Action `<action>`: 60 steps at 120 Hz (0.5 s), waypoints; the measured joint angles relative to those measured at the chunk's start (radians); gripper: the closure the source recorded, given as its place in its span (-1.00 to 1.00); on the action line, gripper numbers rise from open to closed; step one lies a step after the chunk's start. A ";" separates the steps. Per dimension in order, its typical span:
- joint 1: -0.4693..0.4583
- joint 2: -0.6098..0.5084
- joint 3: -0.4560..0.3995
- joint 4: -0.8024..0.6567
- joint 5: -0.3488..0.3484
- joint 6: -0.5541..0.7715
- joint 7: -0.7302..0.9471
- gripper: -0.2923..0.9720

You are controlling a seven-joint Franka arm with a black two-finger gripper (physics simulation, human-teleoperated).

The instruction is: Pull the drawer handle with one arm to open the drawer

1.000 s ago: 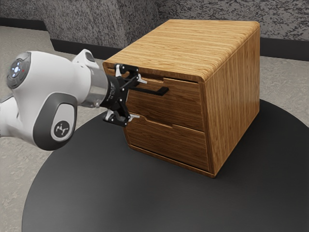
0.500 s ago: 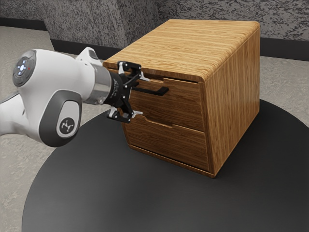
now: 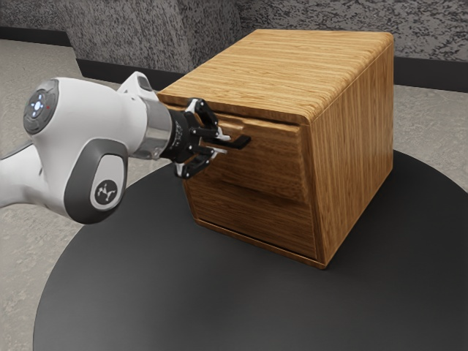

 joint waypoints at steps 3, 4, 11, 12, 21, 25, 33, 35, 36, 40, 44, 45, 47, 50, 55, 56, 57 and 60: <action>0.000 -0.004 -0.001 -0.003 0.000 0.001 0.001 0.61; 0.000 -0.006 -0.001 -0.004 0.000 0.002 0.002 0.61; -0.001 -0.016 -0.002 -0.015 0.000 0.003 0.004 0.65; -0.001 -0.018 -0.002 -0.017 0.000 0.003 0.004 0.65; -0.001 -0.045 -0.003 -0.049 0.000 0.004 0.007 0.67; -0.001 -0.060 -0.004 -0.067 0.000 0.004 0.008 0.67; -0.002 -0.086 -0.004 -0.095 0.001 0.003 0.010 0.68; -0.002 -0.093 -0.004 -0.100 0.001 0.003 0.011 0.68; -0.002 -0.096 -0.004 -0.104 0.001 0.002 0.011 0.68; -0.002 -0.113 -0.004 -0.119 0.002 0.002 0.013 0.69; -0.002 -0.129 -0.004 -0.131 0.002 0.001 0.014 0.69; -0.002 -0.132 -0.005 -0.134 0.002 0.001 0.014 0.69; -0.002 -0.140 -0.005 -0.140 0.002 0.000 0.015 0.70; -0.002 -0.151 -0.005 -0.149 0.002 0.000 0.016 0.71; -0.002 -0.167 -0.005 -0.162 0.002 -0.002 0.018 0.71; -0.002 -0.171 -0.005 -0.165 0.002 -0.002 0.018 0.71; -0.002 -0.175 -0.005 -0.169 0.002 -0.002 0.018 0.71; -0.002 -0.187 -0.005 -0.177 0.002 -0.003 0.019 0.71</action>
